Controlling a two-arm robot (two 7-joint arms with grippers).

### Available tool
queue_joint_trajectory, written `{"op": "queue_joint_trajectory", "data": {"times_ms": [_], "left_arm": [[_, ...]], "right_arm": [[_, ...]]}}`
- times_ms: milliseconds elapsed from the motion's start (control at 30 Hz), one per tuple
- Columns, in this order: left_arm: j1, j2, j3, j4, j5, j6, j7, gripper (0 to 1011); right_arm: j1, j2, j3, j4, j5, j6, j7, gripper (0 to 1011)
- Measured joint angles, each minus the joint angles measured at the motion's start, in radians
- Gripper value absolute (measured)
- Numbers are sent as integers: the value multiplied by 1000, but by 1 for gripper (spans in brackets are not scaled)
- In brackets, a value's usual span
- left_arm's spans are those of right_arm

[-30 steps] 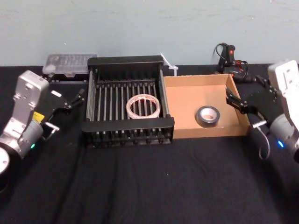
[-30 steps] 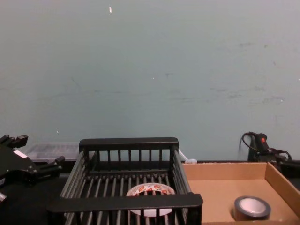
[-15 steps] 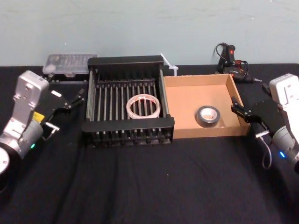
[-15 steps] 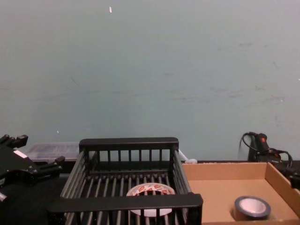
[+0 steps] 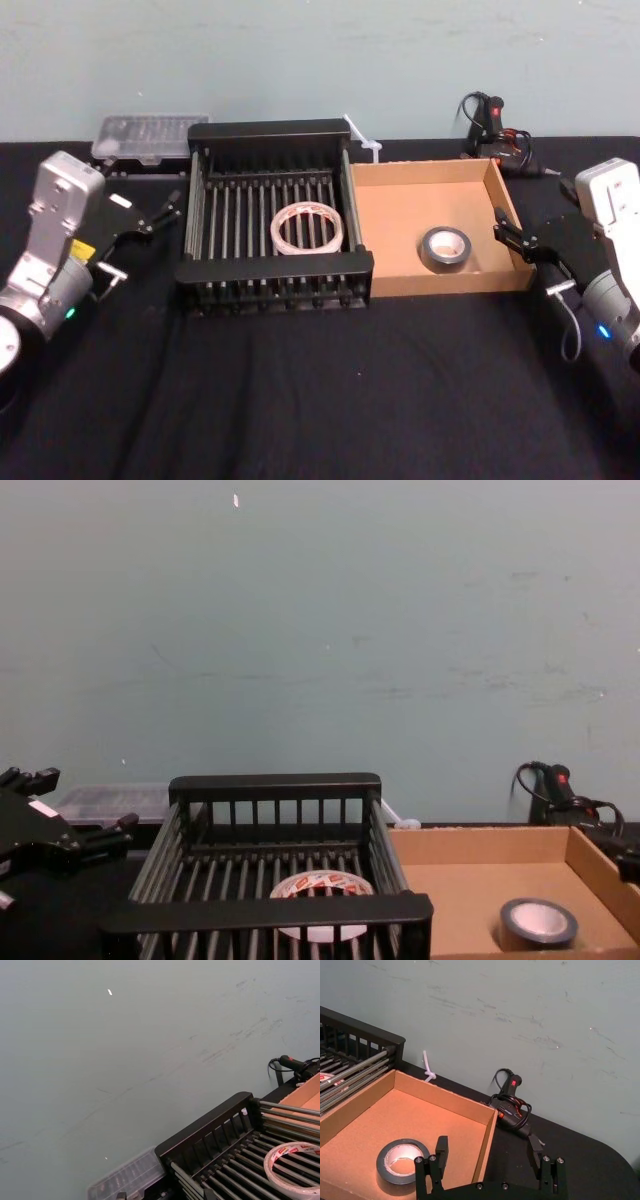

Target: Pick up the white tape and place it into the black box , Pick up the silver tape and place it into the brown box.

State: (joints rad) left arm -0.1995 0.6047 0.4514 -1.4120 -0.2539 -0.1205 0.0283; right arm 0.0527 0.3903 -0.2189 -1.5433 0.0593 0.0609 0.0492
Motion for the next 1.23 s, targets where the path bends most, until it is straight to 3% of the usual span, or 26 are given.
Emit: {"op": "queue_joint_trajectory", "data": {"times_ms": [1233], "left_arm": [[0, 0, 0, 0, 0, 0, 0, 1001]], "right_arm": [[1, 1, -2, 0, 1, 0, 1, 1002]]}}
